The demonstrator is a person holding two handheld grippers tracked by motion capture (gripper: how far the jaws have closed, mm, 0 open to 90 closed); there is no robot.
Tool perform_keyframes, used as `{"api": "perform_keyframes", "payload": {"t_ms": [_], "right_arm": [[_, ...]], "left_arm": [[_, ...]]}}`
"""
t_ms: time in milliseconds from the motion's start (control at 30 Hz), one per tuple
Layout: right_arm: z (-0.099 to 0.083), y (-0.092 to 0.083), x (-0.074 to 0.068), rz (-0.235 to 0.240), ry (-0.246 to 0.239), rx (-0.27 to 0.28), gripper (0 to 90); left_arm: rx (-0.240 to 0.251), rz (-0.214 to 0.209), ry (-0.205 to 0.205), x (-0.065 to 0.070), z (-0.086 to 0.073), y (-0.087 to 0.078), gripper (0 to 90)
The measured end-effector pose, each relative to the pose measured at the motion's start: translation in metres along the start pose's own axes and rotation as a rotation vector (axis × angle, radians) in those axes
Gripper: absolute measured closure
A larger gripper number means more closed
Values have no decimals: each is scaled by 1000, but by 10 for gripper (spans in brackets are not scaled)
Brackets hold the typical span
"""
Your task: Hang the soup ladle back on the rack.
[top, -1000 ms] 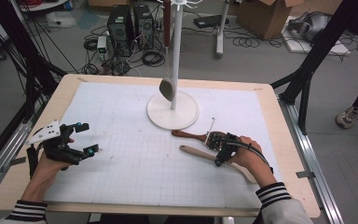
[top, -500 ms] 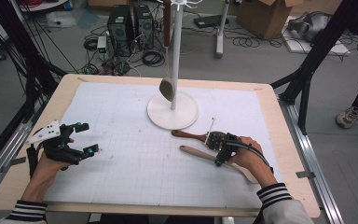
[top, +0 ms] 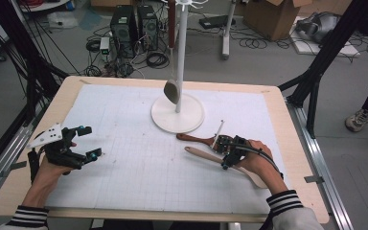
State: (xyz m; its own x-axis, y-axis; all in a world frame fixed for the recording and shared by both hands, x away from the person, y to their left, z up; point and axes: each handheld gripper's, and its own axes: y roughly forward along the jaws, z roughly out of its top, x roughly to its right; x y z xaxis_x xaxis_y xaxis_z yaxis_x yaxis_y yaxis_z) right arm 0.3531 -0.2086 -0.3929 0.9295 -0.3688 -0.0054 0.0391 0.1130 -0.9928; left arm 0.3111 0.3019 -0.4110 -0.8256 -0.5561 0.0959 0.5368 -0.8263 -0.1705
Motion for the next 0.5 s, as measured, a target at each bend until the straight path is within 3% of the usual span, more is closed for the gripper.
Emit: {"api": "perform_keyframes", "payload": {"t_ms": [333, 500], "right_arm": [[-8, -14, -1, -10, 12, 95, 787], [-11, -24, -3, 2, 23, 179, 787]], "left_arm": [[6, 2, 3, 1, 2, -1, 17], [8, 1, 7, 2, 3, -2, 17]]}}
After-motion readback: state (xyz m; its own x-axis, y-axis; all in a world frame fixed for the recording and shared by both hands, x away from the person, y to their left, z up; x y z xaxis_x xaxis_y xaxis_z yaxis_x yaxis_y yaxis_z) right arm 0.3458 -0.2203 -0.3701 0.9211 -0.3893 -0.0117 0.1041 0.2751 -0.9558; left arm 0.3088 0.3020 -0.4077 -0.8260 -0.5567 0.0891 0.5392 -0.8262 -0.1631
